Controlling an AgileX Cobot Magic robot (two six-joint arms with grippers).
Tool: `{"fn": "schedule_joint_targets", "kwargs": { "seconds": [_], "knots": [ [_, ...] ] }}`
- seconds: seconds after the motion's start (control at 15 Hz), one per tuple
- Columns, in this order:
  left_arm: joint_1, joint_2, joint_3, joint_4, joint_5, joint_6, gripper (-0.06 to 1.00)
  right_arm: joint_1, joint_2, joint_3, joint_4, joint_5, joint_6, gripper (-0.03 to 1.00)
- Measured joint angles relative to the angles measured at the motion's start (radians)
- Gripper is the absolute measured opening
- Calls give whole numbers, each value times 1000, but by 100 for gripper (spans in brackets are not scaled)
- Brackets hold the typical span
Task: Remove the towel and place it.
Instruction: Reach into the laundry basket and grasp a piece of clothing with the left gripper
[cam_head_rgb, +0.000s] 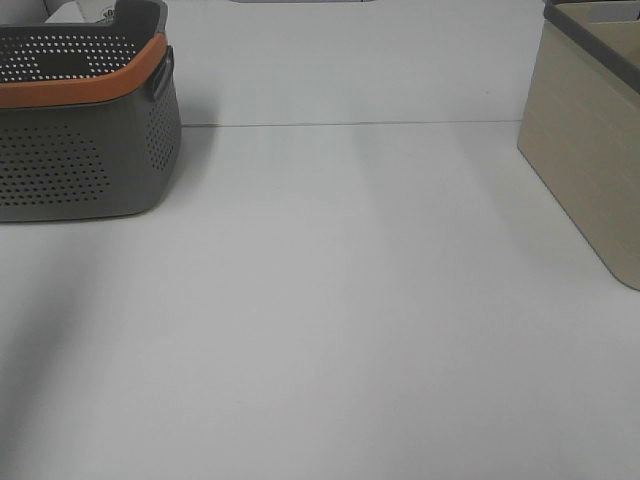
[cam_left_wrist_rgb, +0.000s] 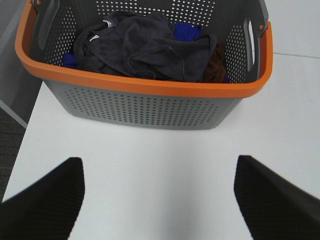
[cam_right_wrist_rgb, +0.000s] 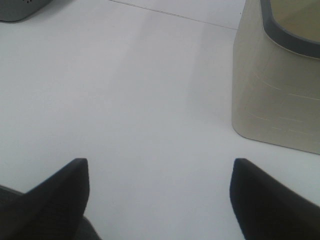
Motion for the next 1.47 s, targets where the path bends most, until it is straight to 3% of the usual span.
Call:
{"fn": "schedule_joint_targets", "kwargs": {
  "seconds": [0.53,0.6,0.8,1.13,1.27,1.47],
  "knots": [
    [0,441,-384,0,-10,111,76,0,0,0,0,0,4,76],
    [0,548,-482,0,-15,181,76,0,0,0,0,0,4,76],
    [0,695,-606,0,-17,333,76,0,0,0,0,0,4,76],
    [0,856,-644,-10,-130,712,76,0,0,0,0,0,4,76],
    [0,897,-645,-75,-157,767,76,0,0,0,0,0,4,76],
    [0,949,-650,-129,-159,773,75,0,0,0,0,0,9,76]
  ]
}}
